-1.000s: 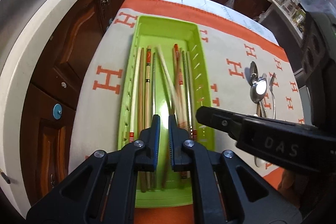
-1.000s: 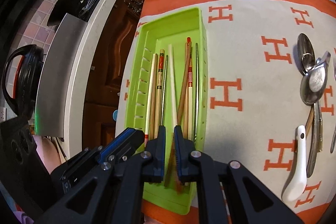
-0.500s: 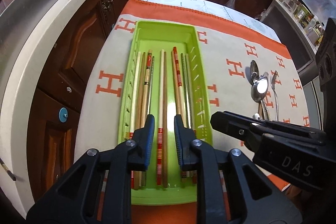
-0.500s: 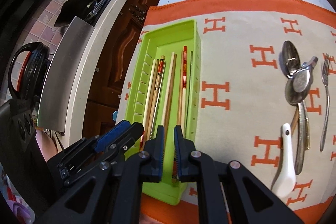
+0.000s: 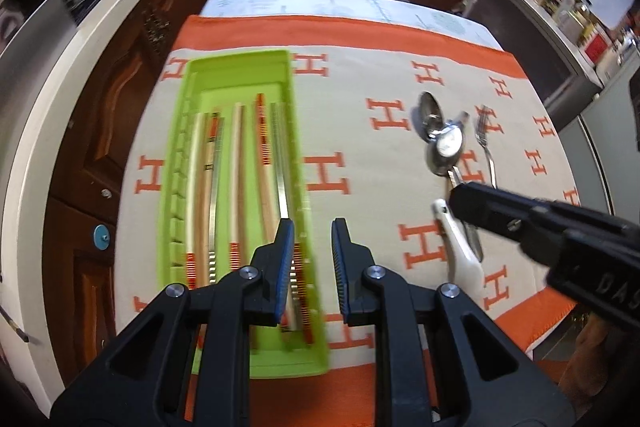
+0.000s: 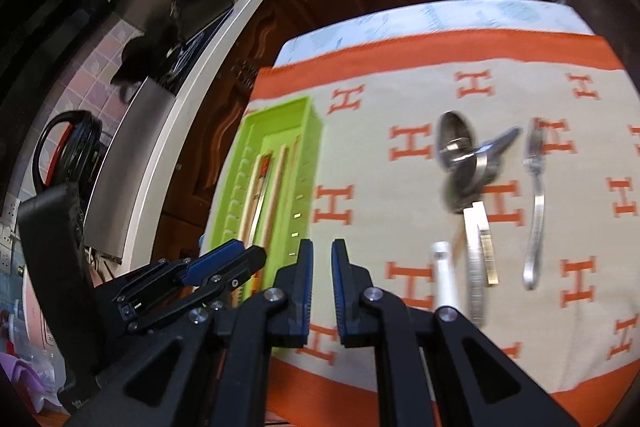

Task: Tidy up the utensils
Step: 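Move both open tools over the steel spoons and fork, then close the left tool on the handles of the steel spoons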

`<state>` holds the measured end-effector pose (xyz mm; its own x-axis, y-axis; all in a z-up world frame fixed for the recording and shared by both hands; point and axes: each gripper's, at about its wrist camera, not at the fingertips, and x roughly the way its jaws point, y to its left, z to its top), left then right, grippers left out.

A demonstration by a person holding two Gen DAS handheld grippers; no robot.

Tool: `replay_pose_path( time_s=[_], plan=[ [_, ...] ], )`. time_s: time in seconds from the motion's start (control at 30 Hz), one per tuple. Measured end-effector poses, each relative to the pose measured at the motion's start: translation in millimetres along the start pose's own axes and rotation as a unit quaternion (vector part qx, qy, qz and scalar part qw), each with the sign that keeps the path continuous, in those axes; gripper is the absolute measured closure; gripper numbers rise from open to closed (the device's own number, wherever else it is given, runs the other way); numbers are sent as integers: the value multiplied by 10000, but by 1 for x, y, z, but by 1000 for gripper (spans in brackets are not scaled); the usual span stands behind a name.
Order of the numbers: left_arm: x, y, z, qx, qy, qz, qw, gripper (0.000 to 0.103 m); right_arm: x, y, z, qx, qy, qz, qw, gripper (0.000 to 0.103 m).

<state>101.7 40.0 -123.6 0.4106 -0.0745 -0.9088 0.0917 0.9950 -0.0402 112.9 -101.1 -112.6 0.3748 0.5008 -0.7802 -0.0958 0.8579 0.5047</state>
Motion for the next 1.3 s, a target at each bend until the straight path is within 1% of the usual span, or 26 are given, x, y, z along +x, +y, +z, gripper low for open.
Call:
replay_pose_path(
  time_s=[0.13,0.23,0.27,0.33,0.4,0.47,0.6,0.73,0.83,0.87,0.9,1.03,1.2,1.27,1.3],
  plan=[
    [-1,-26,7,193,35,-109,9997,87,-25,-25,3,139,-136,-3,9998,94],
    [-6,-47,16,338,0,-160,9993,86,-47,-36,7,104,-330,-74,9994,94],
    [-9,-53,19,383,-21,-169,9991,84,-55,-39,10,74,-394,-108,9991,94],
    [-14,-65,27,475,-95,-192,9986,67,-69,-45,15,11,-534,-195,9984,94],
    [-20,-79,35,581,-210,-228,9978,61,-81,-52,21,-16,-647,-276,9975,94],
    [-24,-89,43,678,-256,-281,9970,61,-91,-62,29,21,-714,-338,9969,94],
    [-20,-114,58,928,-289,-359,9946,61,-99,-86,43,217,-699,-299,9969,94],
    [-1,-131,68,1256,-273,-410,9909,61,-92,-114,52,433,-623,-371,9964,94],
    [27,-139,74,1483,-33,-656,9868,61,-75,-135,52,685,-417,-283,9964,94],
    [36,-140,75,1522,44,-679,9860,61,-72,-139,51,727,-381,-280,9962,94],
    [48,-142,77,1548,120,-659,9857,61,-66,-144,50,770,-324,-288,9961,94],
    [79,-148,78,1658,222,-635,9839,62,-41,-156,42,874,-64,-257,9958,94],
    [105,-163,78,1964,179,-492,9791,62,-17,-168,32,1013,203,-197,9945,94],
    [114,-170,78,2075,201,-433,9771,63,-11,-172,30,1056,271,-174,9939,94],
    [119,-174,78,2170,204,-367,9753,67,-8,-174,29,1083,299,-158,9935,94]
  ],
)
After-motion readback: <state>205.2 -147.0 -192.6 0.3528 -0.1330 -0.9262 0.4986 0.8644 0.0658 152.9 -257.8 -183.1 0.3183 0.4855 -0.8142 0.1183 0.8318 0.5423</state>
